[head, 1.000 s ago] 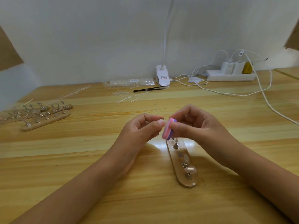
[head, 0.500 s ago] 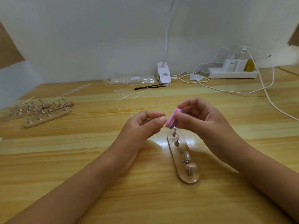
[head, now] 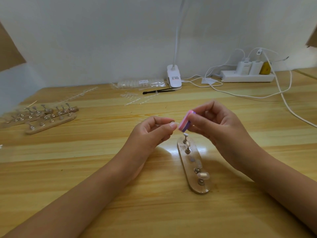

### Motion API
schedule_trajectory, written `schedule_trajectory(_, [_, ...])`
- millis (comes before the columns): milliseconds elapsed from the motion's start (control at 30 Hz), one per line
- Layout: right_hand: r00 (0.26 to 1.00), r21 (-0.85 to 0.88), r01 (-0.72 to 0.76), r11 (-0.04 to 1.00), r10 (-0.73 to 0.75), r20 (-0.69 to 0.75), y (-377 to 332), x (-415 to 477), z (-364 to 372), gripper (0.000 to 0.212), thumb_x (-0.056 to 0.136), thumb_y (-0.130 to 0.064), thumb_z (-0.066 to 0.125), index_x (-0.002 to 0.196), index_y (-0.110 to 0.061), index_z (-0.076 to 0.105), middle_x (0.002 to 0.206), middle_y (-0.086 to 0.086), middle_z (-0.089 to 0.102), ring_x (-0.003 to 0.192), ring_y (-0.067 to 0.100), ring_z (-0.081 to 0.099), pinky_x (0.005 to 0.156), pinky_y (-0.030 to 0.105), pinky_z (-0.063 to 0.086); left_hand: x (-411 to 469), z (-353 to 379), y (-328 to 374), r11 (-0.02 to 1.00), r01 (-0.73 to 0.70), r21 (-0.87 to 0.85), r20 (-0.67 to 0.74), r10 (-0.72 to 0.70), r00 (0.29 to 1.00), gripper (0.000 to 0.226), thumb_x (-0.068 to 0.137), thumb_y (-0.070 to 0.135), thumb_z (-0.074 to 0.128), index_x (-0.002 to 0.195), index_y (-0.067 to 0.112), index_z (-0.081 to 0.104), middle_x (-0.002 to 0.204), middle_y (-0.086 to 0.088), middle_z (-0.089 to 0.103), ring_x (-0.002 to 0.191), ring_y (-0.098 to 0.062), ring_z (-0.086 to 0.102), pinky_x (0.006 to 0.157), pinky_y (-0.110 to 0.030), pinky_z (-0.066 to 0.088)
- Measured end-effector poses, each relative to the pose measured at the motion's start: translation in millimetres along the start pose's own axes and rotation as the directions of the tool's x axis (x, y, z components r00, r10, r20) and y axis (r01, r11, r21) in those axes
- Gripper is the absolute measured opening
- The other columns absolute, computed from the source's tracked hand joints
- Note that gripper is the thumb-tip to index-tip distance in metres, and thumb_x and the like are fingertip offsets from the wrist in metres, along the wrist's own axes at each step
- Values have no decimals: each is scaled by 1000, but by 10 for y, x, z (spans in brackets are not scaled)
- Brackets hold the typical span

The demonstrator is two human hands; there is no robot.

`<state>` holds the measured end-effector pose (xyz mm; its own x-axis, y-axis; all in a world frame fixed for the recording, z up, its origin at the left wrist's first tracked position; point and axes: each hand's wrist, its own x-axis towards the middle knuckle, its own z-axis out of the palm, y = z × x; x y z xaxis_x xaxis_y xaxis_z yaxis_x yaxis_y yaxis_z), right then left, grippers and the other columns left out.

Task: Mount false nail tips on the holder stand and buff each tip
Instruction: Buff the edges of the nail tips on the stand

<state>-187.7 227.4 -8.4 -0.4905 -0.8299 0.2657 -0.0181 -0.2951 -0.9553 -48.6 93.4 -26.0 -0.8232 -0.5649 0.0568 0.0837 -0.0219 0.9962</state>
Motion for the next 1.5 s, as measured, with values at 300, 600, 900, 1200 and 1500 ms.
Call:
schedule_trajectory(300, [996, -62, -26, 998, 31, 81, -20, -10, 12, 28, 76, -22, 73, 97, -7, 61, 92, 11, 74, 89, 24, 73, 78, 26, 57, 4, -7, -15, 1000, 4, 7, 4, -4, 1000, 21, 77, 34, 75, 96, 26, 76, 102, -1, 73, 101, -13, 68, 96, -30, 50])
schedule_trajectory(600, [995, -85, -43, 995, 50, 89, -47, -22, 3, 27, 78, -16, 71, 100, -2, 61, 92, 10, 74, 86, 20, 73, 77, 23, 56, 6, 0, -8, 999, -29, 26, 44, 27, 999, 40, 73, 40, 74, 106, 18, 76, 114, -11, 72, 117, -24, 64, 108, -40, 45])
schedule_trajectory(900, [995, -105, -31, 994, 40, 88, -76, -12, -28, 24, 77, -21, 71, 98, -10, 65, 89, 5, 74, 87, 20, 72, 79, 23, 56, -14, 0, -5, 995, -56, 81, 86, 49, 995, 32, 78, 40, 72, 105, 25, 77, 110, 2, 74, 111, -10, 65, 105, -36, 44])
schedule_trajectory(1200, [989, -98, -79, 992, 91, 120, -85, 7, -83, 30, 77, -24, 71, 105, -13, 67, 94, 3, 73, 92, 19, 72, 79, 22, 56, -10, 13, -9, 996, -35, 80, 87, 28, 996, 25, 80, 36, 73, 102, 25, 78, 108, 4, 75, 107, -7, 66, 95, -27, 47])
schedule_trajectory(1500, [993, -117, -50, 992, 61, 98, -117, 17, -134, 31, 76, -25, 71, 103, -11, 68, 92, 2, 74, 93, 16, 72, 80, 21, 56, -12, 24, 6, 999, -35, 24, 116, 32, 993, 36, 75, 44, 74, 108, 30, 77, 114, 5, 74, 113, -7, 64, 96, -26, 45])
